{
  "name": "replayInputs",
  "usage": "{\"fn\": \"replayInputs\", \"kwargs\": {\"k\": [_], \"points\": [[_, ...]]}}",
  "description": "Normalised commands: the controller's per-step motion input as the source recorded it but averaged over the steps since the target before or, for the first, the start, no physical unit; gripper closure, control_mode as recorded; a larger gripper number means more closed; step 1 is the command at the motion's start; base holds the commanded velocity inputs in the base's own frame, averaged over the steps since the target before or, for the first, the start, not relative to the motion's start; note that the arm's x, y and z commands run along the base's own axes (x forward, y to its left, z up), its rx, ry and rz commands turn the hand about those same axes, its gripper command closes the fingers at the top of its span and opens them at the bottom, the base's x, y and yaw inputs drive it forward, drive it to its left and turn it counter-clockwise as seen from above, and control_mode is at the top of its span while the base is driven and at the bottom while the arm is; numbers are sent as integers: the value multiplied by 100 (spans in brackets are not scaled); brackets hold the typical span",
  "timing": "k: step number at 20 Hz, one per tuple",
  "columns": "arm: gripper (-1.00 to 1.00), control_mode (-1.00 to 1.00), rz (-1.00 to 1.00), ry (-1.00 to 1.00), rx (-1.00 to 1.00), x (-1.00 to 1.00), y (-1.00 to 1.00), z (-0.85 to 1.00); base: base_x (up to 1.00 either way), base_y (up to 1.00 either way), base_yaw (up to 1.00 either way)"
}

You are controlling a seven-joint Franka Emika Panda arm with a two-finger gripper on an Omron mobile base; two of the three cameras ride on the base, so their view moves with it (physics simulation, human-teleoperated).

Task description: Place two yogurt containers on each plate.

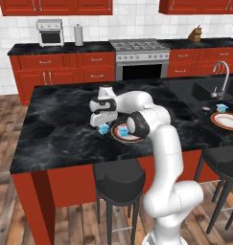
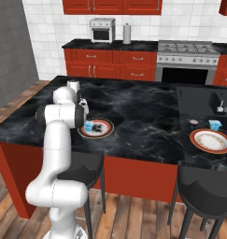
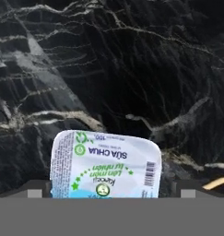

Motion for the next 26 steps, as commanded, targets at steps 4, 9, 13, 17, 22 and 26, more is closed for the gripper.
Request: {"fn": "replayInputs", "kwargs": {"k": [4, 9, 13, 17, 22, 26], "points": [[-100, -100, 0, 0, 0, 0, 0, -15, 0, 0, 0], [-100, -100, 0, 0, 0, 0, 0, -2, 0, 0, 0], [-100, -100, 0, 0, 0, 0, 0, -33, 0, 0, 0], [-100, -100, 0, 1, 0, 0, 0, -12, 0, 0, 0], [100, -100, 0, 0, 0, 0, 0, 0, 0, 0, 0], [100, -100, 0, 0, 0, 0, 0, 0, 0, 0, 0]]}}
